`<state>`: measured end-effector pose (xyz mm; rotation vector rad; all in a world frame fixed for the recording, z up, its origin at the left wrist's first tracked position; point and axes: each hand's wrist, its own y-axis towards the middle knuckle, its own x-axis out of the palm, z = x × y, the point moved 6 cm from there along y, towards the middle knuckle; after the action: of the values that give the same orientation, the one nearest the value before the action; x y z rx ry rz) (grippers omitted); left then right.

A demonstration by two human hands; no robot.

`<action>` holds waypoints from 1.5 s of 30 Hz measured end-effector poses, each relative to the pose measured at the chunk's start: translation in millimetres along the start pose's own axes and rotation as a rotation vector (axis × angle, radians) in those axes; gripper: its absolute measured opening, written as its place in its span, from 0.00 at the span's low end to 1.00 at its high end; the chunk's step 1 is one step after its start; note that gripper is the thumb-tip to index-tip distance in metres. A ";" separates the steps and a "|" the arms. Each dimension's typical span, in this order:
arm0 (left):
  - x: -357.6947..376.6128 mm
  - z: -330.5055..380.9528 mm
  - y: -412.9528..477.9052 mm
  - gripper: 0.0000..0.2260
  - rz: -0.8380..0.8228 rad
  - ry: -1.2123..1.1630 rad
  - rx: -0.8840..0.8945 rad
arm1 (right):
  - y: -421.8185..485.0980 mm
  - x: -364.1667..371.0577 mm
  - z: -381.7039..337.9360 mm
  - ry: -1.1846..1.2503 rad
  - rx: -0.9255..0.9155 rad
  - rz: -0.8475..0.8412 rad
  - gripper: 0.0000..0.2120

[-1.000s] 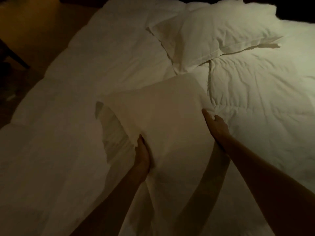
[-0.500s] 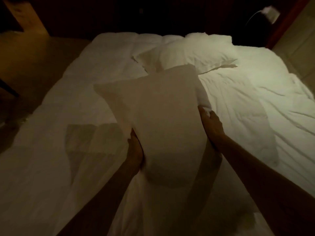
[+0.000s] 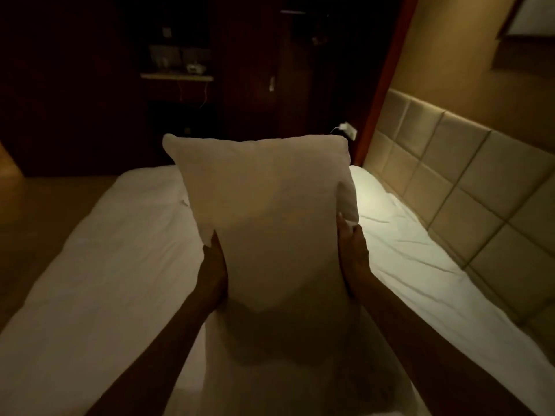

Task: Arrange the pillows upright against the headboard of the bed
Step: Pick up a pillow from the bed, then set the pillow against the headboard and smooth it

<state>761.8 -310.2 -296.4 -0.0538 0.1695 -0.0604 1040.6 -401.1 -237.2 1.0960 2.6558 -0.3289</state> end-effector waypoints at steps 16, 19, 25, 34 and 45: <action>97.5 195.8 -67.8 0.27 -0.479 -0.109 0.357 | -146.4 -216.2 -88.6 0.302 -0.068 0.415 0.38; 125.8 202.5 -92.4 0.31 -0.540 -0.187 0.268 | -176.5 -250.3 -77.6 0.361 -0.032 0.490 0.43; 192.5 210.7 -168.6 0.39 -0.761 -0.161 0.275 | -245.3 -327.2 -48.4 0.422 -0.036 0.685 0.43; 276.7 206.4 -316.2 0.41 -1.061 -0.210 0.235 | -346.7 -437.9 -3.7 0.450 -0.066 0.963 0.34; 355.1 222.1 -417.5 0.43 -1.161 -0.216 0.239 | -395.5 -543.9 25.5 0.422 -0.120 1.056 0.45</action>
<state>1125.8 -738.5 -112.5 0.0860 -0.1056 -1.2271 1135.2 -1039.8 -47.4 2.4712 1.9149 0.2959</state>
